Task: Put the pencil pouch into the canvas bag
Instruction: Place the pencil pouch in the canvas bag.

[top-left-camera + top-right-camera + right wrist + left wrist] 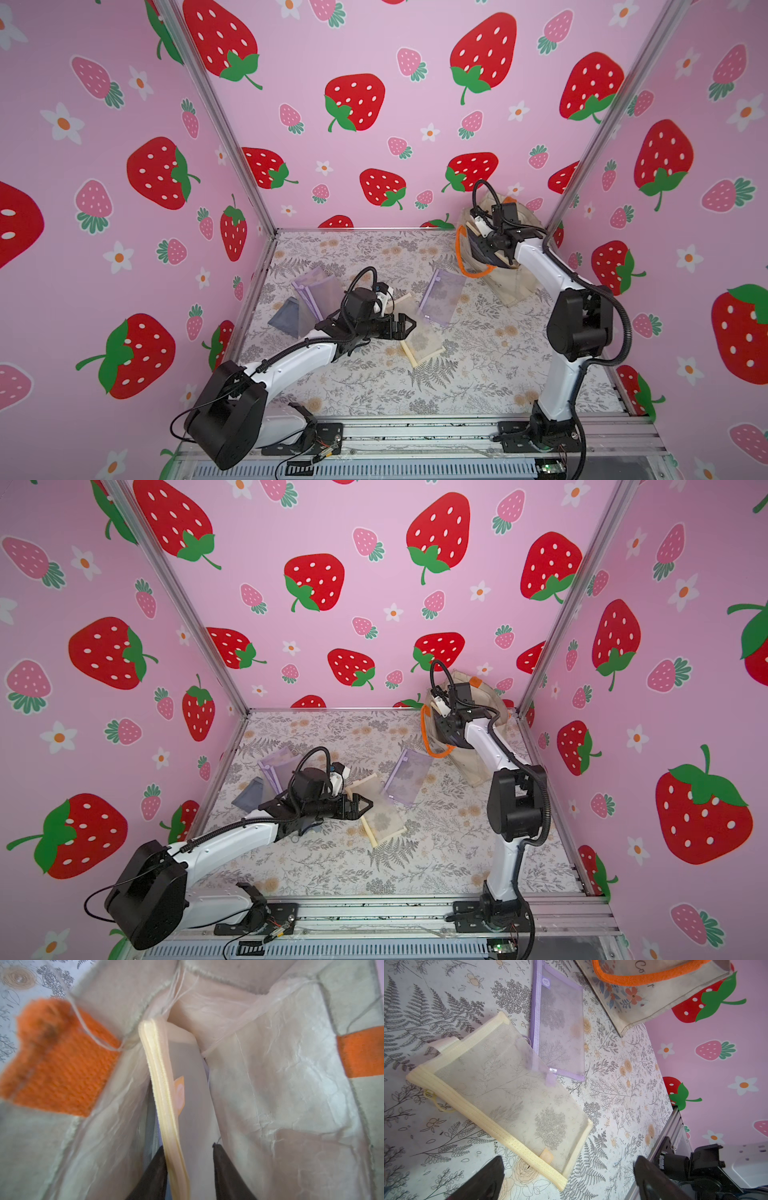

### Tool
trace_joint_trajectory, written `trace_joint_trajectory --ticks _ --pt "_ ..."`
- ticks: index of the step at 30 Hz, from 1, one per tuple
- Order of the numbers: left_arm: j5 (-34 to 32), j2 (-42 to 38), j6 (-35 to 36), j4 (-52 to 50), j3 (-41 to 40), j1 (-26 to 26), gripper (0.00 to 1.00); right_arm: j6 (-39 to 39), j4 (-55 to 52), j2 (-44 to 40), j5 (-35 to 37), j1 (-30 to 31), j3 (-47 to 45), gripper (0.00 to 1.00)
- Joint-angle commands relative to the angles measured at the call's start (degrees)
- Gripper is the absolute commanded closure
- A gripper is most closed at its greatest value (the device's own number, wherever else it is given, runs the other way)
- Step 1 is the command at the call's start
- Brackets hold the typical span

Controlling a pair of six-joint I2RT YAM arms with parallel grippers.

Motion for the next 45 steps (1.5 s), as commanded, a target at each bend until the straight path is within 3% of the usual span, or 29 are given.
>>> trace_joint_trajectory --ticks 1,8,15,22,29,38,45 --pt "0.41 -0.59 0.03 0.29 -0.42 0.25 0.01 3.01 -3.13 -3.46 -1.71 -0.87 2.55 0.62" --pt "0.59 -0.07 -0.54 0.78 -0.28 0.24 0.01 3.83 -4.98 -0.04 -3.56 -2.05 4.31 0.80" --pt "-0.44 -1.81 -0.61 -1.53 0.05 0.26 0.01 4.58 -5.78 2.83 -6.24 -2.22 4.33 0.84" --pt "-3.06 -1.09 -0.41 -6.71 2.35 0.27 0.00 6.91 -4.38 -7.42 -3.01 -1.85 0.68 0.65" --pt "-1.39 4.13 -1.22 -7.10 8.52 0.04 0.10 9.40 -4.04 -23.49 0.22 2.94 -9.20 0.39" --pt "-2.08 23.23 0.50 -9.49 26.44 -0.38 0.22 21.66 0.26 -43.08 -7.24 14.19 -37.64 0.31" --pt "-3.60 39.56 2.81 -13.84 42.68 -0.83 0.25 29.99 6.18 -46.27 -11.64 18.73 -51.02 0.27"
